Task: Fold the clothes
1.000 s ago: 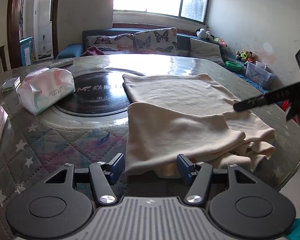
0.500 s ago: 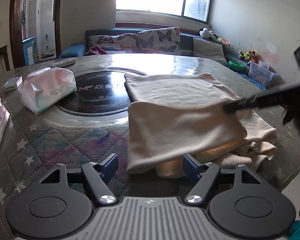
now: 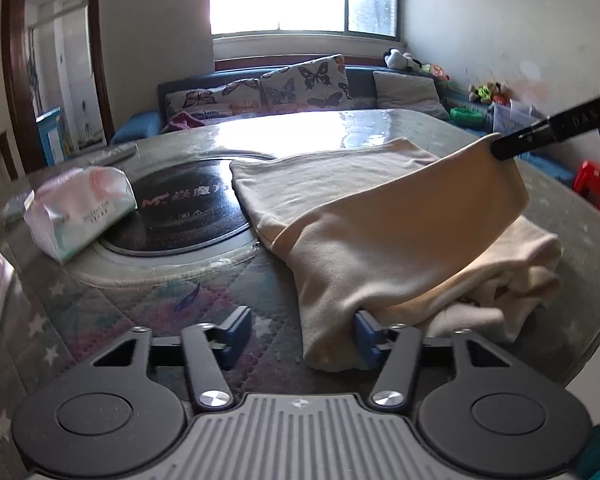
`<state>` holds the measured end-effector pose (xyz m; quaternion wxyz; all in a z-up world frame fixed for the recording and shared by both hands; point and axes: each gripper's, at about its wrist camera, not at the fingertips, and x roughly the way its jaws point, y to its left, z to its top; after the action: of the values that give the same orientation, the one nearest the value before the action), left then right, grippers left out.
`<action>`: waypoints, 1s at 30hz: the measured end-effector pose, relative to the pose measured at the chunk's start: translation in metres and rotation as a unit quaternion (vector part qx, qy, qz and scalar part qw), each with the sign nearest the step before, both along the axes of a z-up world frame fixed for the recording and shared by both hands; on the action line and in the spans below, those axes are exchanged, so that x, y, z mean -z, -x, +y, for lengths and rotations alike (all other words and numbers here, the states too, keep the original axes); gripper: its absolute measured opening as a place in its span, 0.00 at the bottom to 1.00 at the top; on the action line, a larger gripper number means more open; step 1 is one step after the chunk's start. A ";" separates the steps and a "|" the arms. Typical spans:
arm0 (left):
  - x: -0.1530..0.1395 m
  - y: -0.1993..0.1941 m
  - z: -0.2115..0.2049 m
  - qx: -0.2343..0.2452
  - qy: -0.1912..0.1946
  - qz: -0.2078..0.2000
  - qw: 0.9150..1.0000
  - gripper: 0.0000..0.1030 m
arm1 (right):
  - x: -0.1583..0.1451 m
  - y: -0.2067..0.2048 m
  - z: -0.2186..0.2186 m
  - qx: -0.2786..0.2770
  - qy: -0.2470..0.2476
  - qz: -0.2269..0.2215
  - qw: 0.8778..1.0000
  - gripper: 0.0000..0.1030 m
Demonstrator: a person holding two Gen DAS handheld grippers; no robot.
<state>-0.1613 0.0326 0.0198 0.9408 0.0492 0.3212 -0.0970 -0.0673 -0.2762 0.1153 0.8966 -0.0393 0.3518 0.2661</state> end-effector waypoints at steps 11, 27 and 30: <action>-0.001 0.004 0.017 0.021 -0.004 0.023 1.000 0.31 | 0.033 -0.010 -0.007 0.028 0.024 0.040 0.999 0.09; -0.032 -0.069 -0.009 0.047 0.088 0.009 0.995 0.33 | 0.052 -0.024 0.013 -0.009 0.036 0.003 0.999 0.09; -0.021 -0.087 -0.015 0.042 0.084 0.027 0.995 0.33 | 0.062 -0.026 0.011 -0.008 0.035 0.013 0.999 0.10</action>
<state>-0.0748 0.0173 0.0412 0.9278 -0.0194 0.3344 -0.1641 -0.0415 -0.2647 0.0535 0.8879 -0.0702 0.3724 0.2608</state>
